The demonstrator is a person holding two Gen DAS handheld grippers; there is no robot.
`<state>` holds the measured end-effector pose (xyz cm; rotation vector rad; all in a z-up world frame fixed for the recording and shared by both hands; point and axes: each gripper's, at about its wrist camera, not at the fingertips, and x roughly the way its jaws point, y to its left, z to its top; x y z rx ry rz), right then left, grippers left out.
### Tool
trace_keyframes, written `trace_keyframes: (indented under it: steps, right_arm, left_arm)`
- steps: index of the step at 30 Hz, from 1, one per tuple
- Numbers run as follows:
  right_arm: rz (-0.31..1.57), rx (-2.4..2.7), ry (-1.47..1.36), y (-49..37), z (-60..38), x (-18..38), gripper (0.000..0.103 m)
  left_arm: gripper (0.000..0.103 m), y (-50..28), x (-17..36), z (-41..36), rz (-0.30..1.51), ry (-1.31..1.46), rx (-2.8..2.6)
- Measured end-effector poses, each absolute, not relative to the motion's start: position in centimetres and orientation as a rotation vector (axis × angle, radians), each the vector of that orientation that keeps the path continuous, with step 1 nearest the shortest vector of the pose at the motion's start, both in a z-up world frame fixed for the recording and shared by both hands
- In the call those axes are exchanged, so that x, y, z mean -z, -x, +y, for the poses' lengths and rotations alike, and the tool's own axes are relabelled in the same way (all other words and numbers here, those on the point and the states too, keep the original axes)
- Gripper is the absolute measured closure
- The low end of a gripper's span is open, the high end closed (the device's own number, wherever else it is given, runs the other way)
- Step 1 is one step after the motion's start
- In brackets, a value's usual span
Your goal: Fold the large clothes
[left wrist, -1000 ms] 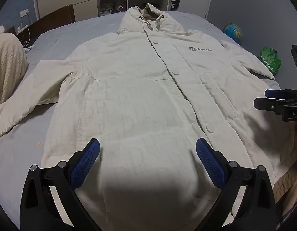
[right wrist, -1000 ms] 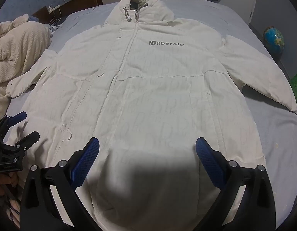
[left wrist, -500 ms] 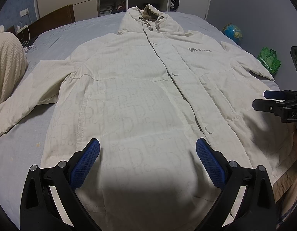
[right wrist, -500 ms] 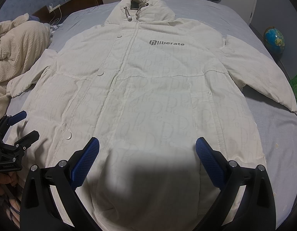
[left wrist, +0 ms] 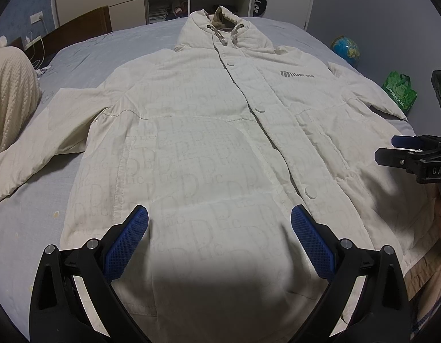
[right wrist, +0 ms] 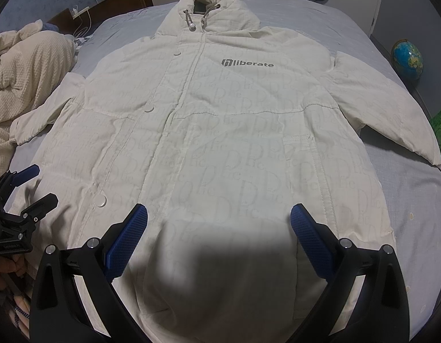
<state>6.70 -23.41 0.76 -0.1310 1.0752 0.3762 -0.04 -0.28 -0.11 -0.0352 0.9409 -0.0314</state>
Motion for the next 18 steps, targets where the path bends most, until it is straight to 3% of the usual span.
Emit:
trace_keyframes:
  steps: [18]
  right_arm:
    - [1.076, -0.376, 0.131, -6.69, -23.36, -0.69, 0.007]
  left_arm:
    - [0.007, 0.02, 0.11, -0.26, 0.942, 0.037, 0.030]
